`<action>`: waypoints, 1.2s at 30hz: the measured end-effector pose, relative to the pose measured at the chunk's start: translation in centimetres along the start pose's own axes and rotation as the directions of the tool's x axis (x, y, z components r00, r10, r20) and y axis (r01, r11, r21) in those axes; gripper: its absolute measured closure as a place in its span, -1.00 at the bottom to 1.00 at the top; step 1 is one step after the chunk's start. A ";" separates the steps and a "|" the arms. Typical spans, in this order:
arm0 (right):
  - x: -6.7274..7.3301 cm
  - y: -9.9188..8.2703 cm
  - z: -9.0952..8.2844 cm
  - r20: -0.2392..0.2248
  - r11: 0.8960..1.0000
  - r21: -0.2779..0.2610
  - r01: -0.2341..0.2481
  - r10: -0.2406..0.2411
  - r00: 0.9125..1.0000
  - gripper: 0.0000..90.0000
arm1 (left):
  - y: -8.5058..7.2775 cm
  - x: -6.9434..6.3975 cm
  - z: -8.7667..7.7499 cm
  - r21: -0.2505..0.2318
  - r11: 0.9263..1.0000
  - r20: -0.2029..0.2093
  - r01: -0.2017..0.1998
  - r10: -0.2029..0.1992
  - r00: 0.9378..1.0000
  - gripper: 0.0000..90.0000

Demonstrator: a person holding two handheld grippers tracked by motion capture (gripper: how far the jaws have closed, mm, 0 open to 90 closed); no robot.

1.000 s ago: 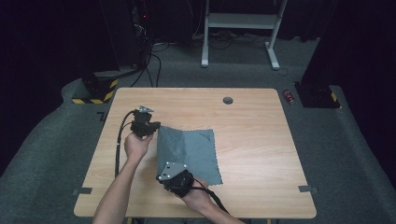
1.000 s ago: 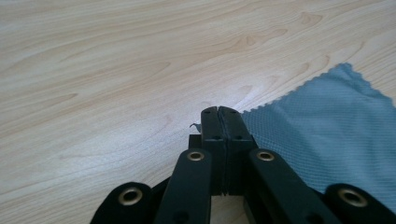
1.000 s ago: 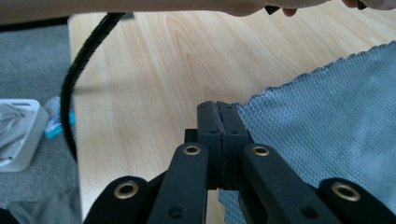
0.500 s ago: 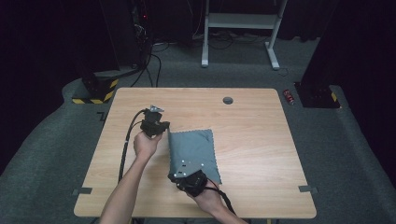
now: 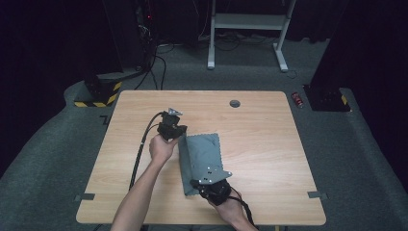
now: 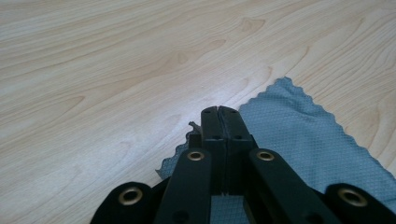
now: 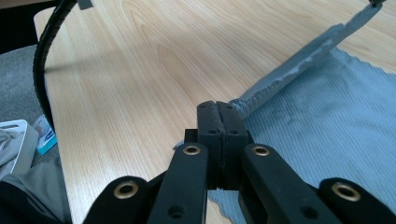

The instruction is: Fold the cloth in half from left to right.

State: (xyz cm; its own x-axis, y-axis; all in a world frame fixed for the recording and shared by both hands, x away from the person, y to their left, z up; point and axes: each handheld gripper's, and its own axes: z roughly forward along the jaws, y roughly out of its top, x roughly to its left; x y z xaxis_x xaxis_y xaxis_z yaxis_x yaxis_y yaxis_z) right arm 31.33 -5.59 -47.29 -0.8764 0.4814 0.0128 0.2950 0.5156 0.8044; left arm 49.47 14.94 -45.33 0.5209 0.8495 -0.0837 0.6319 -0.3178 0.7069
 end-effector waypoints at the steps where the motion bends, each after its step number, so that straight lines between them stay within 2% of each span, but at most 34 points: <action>1: -0.1 -0.1 -0.1 0.000 1.000 -0.003 -0.001 0.001 1.000 1.00 | 0.0 -0.1 0.1 0.003 1.000 -0.001 -0.004 0.004 1.000 1.00; 14: -1.0 -2.0 -1.7 0.037 0.999 -0.018 -0.049 0.050 0.998 0.99 | 0.9 -1.9 1.7 0.009 1.000 0.030 -0.021 0.021 0.999 1.00; 20: -1.5 -2.9 -2.3 0.051 0.997 -0.025 -0.073 0.075 0.996 1.00 | 1.9 -3.3 2.7 0.015 0.998 0.033 -0.058 0.057 0.998 1.00; 30: -2.4 -4.3 -3.2 0.075 0.993 -0.030 -0.113 0.115 0.990 0.99 | 2.5 -5.1 5.1 0.043 0.997 0.042 -0.071 0.069 0.997 0.99; 36: -2.9 -5.1 -3.5 0.090 0.990 -0.023 -0.142 0.144 0.986 0.99 | 3.1 -6.2 6.2 0.063 0.992 0.031 -0.106 0.104 0.994 0.99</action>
State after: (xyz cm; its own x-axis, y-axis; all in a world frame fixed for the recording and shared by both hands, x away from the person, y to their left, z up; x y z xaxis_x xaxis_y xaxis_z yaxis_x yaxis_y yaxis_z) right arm 31.06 -12.12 -49.41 -0.7870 0.6124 0.0746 0.4079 0.4259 0.8076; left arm 51.77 6.10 -46.95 0.6016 0.7982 -0.0312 0.6078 -0.4321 0.6663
